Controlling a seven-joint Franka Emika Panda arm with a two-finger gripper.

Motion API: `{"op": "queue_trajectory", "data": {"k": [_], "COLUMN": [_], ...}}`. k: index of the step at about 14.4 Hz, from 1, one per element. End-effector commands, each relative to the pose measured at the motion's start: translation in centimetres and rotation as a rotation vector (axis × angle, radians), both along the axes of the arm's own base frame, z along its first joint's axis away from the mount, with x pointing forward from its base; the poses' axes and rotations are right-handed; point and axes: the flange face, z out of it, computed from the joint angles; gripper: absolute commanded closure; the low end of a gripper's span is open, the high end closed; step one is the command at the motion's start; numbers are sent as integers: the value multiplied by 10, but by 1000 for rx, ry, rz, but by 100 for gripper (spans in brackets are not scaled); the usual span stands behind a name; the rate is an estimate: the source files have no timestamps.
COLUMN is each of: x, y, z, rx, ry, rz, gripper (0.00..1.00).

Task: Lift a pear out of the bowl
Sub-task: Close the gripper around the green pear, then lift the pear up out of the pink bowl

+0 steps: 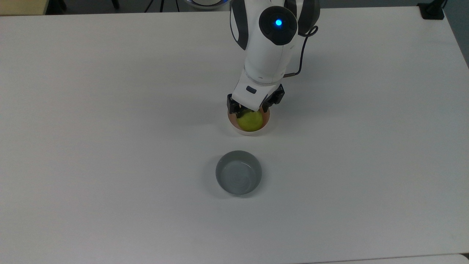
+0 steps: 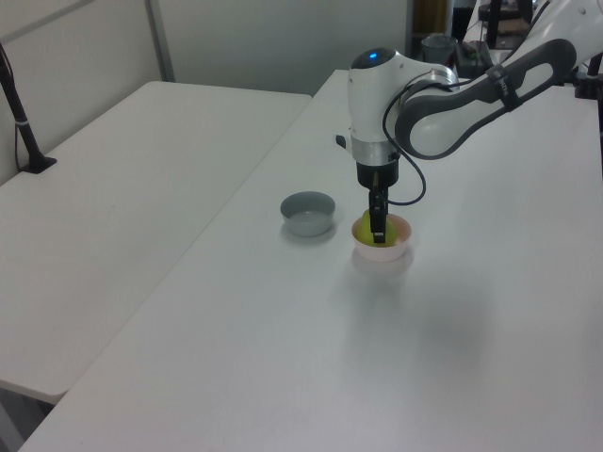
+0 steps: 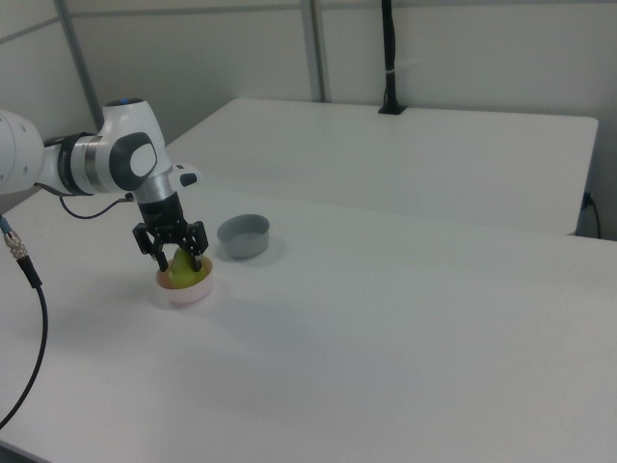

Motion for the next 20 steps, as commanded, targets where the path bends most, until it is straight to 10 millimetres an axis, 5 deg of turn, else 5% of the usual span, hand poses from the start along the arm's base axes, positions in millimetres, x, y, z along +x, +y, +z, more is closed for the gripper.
{"op": "queue_trajectory", "data": {"k": [1, 3, 8, 11, 18, 20], "x": [-2, -2, -3, -3, -21, -21], "y": [0, -1, 0, -1, -4, -8], "z": [-4, -7, -6, 0, 71, 106], "rx": [-4, -7, -7, -6, 11, 23], "ry": [-23, -19, -19, -19, -16, -33], "rz": [-10, -9, -8, -11, -23, -36], "gripper": [22, 28, 60, 62, 62, 62]}}
